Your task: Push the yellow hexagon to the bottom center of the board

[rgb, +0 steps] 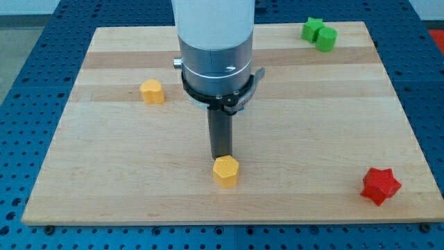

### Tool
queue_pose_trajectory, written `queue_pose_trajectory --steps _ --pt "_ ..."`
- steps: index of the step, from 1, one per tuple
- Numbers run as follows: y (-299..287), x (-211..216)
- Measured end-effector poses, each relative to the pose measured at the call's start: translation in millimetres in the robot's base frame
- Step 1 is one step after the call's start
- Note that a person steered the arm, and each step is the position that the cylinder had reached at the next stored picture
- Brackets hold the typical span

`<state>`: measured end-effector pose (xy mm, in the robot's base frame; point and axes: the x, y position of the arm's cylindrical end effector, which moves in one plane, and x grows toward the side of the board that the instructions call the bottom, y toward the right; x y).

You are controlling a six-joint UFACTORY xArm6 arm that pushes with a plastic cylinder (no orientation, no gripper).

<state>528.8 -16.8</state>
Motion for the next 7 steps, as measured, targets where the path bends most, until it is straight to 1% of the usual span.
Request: queue_pose_trajectory --steps 3,5,6,7 --pt "3.3 17.2" --pt "3.9 20.8" --pt "-1.7 1.0" --pt "-21.9 -51.8"
